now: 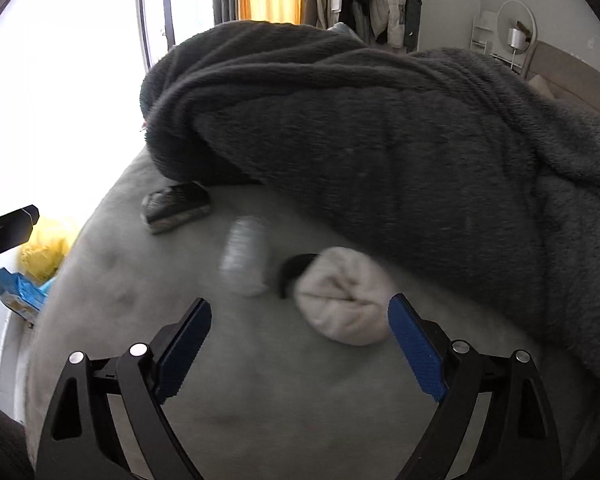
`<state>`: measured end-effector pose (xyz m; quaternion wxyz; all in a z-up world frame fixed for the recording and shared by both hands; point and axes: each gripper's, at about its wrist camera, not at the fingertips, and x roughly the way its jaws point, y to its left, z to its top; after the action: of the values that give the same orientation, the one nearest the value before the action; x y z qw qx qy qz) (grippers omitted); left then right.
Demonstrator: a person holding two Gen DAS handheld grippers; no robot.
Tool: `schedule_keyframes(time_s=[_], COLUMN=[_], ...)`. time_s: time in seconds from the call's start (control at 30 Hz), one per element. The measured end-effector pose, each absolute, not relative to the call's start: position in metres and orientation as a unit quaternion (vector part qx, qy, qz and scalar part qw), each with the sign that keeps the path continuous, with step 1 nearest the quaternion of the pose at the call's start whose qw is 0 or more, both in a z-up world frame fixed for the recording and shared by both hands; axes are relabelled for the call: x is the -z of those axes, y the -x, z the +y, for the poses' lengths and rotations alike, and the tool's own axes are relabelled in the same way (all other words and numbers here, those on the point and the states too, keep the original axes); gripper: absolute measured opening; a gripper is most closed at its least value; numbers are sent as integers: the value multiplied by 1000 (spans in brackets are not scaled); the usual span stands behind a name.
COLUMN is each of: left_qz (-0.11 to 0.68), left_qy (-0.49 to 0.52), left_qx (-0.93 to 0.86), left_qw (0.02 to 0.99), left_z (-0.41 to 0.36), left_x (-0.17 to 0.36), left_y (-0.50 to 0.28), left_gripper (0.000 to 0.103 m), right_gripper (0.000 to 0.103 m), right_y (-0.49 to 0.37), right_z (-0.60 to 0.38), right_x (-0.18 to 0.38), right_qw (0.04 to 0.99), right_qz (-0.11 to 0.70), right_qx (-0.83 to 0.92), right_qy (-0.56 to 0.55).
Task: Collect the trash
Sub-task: 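Grasp the white rolled cloth with the right tool while the left tool grasps the bubble-wrap roll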
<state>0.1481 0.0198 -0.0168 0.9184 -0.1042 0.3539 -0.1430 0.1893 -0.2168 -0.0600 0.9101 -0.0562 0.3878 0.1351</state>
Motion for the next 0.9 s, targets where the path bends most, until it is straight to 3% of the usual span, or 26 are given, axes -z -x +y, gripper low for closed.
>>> schedule_keyframes(time_s=[0.6, 0.8, 0.9], left_qz=[419, 424, 425], left_qy=[180, 190, 197], left_qx=[169, 166, 166], left_qw=[874, 870, 868], left_z=[-26, -37, -43], left_x=[50, 57, 62], left_y=[-190, -197, -201], left_gripper=[98, 98, 97], right_gripper=[90, 79, 69], right_y=[-217, -220, -226], right_z=[-239, -229, -226], right_x=[94, 97, 100], right_qw=[899, 898, 896], right_qz=[404, 399, 403], right_qx=[-141, -146, -142], right_qy=[90, 116, 119])
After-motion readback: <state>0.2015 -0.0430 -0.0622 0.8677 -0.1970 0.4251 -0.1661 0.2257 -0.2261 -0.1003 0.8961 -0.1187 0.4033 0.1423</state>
